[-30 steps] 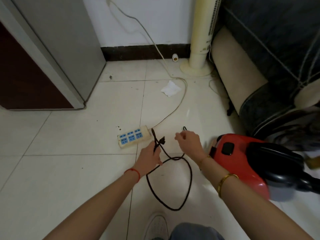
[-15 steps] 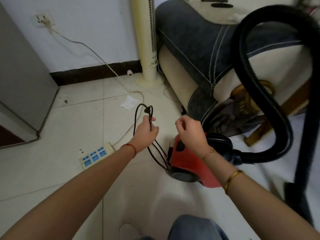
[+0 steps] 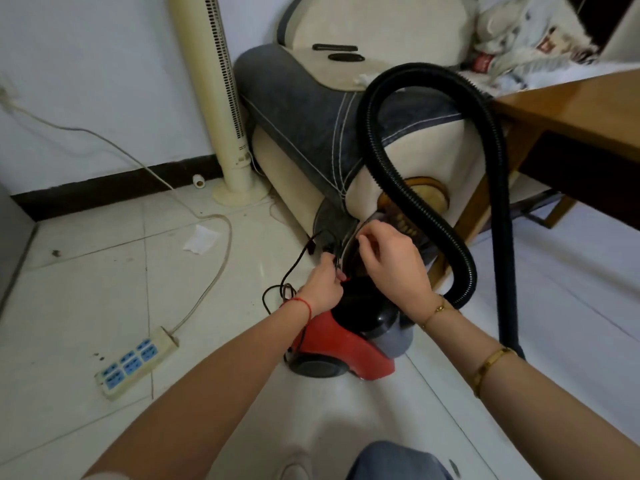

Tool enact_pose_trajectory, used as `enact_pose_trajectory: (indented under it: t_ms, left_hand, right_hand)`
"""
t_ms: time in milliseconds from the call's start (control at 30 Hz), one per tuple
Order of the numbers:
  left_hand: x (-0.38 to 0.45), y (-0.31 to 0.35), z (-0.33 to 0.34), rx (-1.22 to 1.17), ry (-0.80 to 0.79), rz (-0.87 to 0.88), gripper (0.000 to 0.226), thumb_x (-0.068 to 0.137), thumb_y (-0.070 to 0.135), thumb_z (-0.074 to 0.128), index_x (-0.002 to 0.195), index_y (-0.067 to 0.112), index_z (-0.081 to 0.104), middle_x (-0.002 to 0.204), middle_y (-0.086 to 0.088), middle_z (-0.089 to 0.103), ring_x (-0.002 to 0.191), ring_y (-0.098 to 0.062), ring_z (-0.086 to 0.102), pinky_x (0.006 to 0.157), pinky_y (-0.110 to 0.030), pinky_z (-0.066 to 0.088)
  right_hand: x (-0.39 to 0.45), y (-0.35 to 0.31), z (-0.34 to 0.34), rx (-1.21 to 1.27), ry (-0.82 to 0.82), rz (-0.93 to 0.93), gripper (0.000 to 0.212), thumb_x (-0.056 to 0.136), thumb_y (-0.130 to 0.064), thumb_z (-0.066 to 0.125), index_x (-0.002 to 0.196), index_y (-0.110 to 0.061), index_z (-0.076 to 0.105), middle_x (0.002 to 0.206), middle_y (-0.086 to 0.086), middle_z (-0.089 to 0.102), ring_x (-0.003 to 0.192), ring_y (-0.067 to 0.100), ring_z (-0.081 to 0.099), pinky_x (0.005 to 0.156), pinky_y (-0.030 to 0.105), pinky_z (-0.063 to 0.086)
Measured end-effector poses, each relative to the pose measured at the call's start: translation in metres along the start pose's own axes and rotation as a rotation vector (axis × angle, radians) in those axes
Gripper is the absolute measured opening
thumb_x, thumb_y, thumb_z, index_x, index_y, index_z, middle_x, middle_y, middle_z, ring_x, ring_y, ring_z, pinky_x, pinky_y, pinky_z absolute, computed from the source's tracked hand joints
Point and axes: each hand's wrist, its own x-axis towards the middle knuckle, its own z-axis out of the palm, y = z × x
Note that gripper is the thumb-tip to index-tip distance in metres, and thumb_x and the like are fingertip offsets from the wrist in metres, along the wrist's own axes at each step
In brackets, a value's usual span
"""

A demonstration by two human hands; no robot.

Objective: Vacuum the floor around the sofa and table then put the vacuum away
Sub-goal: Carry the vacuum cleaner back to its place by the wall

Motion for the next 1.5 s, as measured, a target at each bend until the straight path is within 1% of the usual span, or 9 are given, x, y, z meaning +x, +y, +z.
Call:
enact_pose_trajectory:
  t_ms: [267, 467, 600, 800, 967, 1067, 1200, 1300, 1500]
  left_hand:
    - [0.002, 0.007, 0.044, 0.168, -0.071, 0.136, 0.051, 0.081, -0.010, 0.042, 0.129, 0.007, 0.039, 0.122, -0.017, 0.058, 0.115, -0.033, 0.055, 0.095, -0.042, 0.045]
    - [0.014, 0.005, 0.066, 0.323, -0.078, 0.198, 0.066, 0.078, -0.004, 0.049, 0.139, 0.013, 0.032, 0.121, -0.014, 0.055, 0.117, -0.029, 0.047, 0.104, -0.035, 0.038]
    - [0.028, 0.007, 0.071, 0.446, -0.094, 0.224, 0.070, 0.080, -0.003, 0.054, 0.144, 0.013, 0.029, 0.126, -0.012, 0.053, 0.119, -0.029, 0.046, 0.107, -0.034, 0.035]
    - [0.046, 0.004, 0.081, 0.549, -0.125, 0.226, 0.060, 0.087, 0.007, 0.056, 0.142, 0.011, 0.031, 0.132, -0.008, 0.050, 0.120, -0.024, 0.049, 0.101, -0.030, 0.040]
    - [0.055, 0.000, 0.088, 0.627, -0.124, 0.223, 0.051, 0.089, 0.011, 0.056, 0.135, 0.010, 0.036, 0.123, -0.007, 0.053, 0.113, -0.022, 0.052, 0.097, -0.031, 0.042]
    - [0.059, -0.002, 0.092, 0.636, -0.117, 0.215, 0.048, 0.088, 0.012, 0.055, 0.133, 0.010, 0.037, 0.121, -0.007, 0.052, 0.113, -0.021, 0.050, 0.099, -0.031, 0.041]
    - [0.066, 0.001, 0.092, 0.619, -0.149, 0.166, 0.043, 0.088, 0.012, 0.056, 0.127, 0.006, 0.039, 0.118, -0.010, 0.054, 0.112, -0.024, 0.052, 0.095, -0.032, 0.043]
    - [0.068, 0.004, 0.092, 0.627, -0.172, 0.129, 0.039, 0.088, 0.014, 0.058, 0.122, 0.005, 0.041, 0.115, -0.012, 0.056, 0.108, -0.026, 0.055, 0.092, -0.033, 0.044]
    - [0.071, 0.004, 0.089, 0.647, -0.210, 0.146, 0.033, 0.089, 0.016, 0.059, 0.114, 0.003, 0.043, 0.108, -0.014, 0.058, 0.099, -0.028, 0.059, 0.082, -0.034, 0.047]
  right_hand:
    - [-0.007, 0.013, -0.041, -0.176, 0.132, -0.184, 0.012, 0.090, -0.023, 0.057, 0.099, -0.016, 0.055, 0.088, -0.004, 0.051, 0.080, 0.010, 0.047, 0.071, 0.026, 0.041]
    - [-0.009, 0.066, -0.052, -0.380, 0.217, 0.101, 0.079, 0.072, -0.051, 0.070, 0.129, -0.006, 0.041, 0.122, 0.010, 0.046, 0.110, 0.025, 0.045, 0.091, 0.035, 0.042]
    - [-0.009, 0.100, -0.055, -0.463, 0.140, 0.291, 0.117, 0.060, -0.059, 0.078, 0.144, 0.000, 0.023, 0.145, 0.018, 0.032, 0.137, 0.033, 0.027, 0.115, 0.045, 0.025]
    - [-0.001, 0.139, -0.064, -0.364, -0.052, 0.558, 0.145, 0.053, -0.059, 0.083, 0.148, 0.000, -0.008, 0.157, 0.023, -0.002, 0.145, 0.039, -0.002, 0.116, 0.057, 0.008]
    - [0.013, 0.166, -0.073, -0.250, -0.100, 0.680, 0.144, 0.055, -0.057, 0.083, 0.148, -0.002, -0.013, 0.157, 0.021, -0.009, 0.145, 0.037, -0.005, 0.116, 0.056, 0.006]
    - [0.018, 0.181, -0.072, -0.149, -0.107, 0.724, 0.138, 0.057, -0.054, 0.083, 0.149, -0.002, -0.008, 0.157, 0.019, 0.005, 0.144, 0.037, 0.008, 0.117, 0.056, 0.011]
    - [0.016, 0.186, -0.069, -0.146, -0.016, 0.689, 0.104, 0.060, -0.048, 0.079, 0.139, -0.003, 0.028, 0.129, 0.017, 0.041, 0.119, 0.033, 0.041, 0.099, 0.046, 0.043]
    - [0.015, 0.186, -0.069, -0.138, 0.032, 0.655, 0.078, 0.067, -0.036, 0.075, 0.129, -0.004, 0.041, 0.121, 0.016, 0.042, 0.114, 0.031, 0.039, 0.092, 0.038, 0.043]
    - [0.020, 0.181, -0.060, -0.095, 0.078, 0.664, 0.061, 0.073, -0.030, 0.070, 0.123, -0.004, 0.046, 0.118, 0.017, 0.046, 0.112, 0.034, 0.040, 0.091, 0.038, 0.041]
